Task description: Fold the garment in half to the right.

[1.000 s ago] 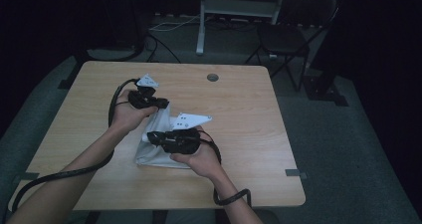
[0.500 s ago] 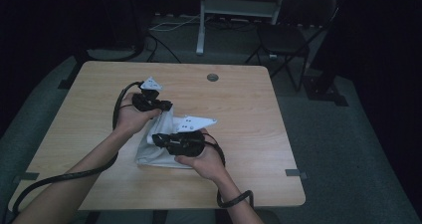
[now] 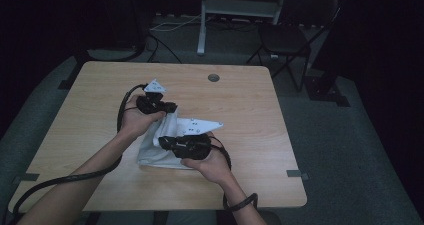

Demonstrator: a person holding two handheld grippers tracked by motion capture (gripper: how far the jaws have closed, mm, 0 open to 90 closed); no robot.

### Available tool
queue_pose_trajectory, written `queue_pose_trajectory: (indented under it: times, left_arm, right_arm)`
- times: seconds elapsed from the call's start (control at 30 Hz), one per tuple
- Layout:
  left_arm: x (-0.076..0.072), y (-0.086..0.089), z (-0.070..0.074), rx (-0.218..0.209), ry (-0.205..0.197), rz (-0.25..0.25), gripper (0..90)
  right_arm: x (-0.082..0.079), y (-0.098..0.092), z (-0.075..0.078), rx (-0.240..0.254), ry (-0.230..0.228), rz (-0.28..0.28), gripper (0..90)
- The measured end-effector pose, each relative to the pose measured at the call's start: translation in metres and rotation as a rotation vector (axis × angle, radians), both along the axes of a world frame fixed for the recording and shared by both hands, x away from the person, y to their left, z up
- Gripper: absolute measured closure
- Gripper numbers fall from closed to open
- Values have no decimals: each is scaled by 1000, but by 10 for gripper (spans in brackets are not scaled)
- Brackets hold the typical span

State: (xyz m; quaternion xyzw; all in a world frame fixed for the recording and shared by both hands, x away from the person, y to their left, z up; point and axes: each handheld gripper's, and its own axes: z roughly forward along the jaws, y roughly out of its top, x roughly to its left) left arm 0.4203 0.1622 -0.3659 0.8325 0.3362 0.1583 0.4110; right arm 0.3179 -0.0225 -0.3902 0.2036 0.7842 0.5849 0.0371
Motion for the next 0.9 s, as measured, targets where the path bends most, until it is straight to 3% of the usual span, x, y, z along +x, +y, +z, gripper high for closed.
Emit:
queue_pose_trajectory:
  times: [0.9]
  left_arm:
    - [-1, -13, -11, -11, 6, -27, 833]
  right_arm:
    - [-4, -13, -11, -12, 22, -18, 801]
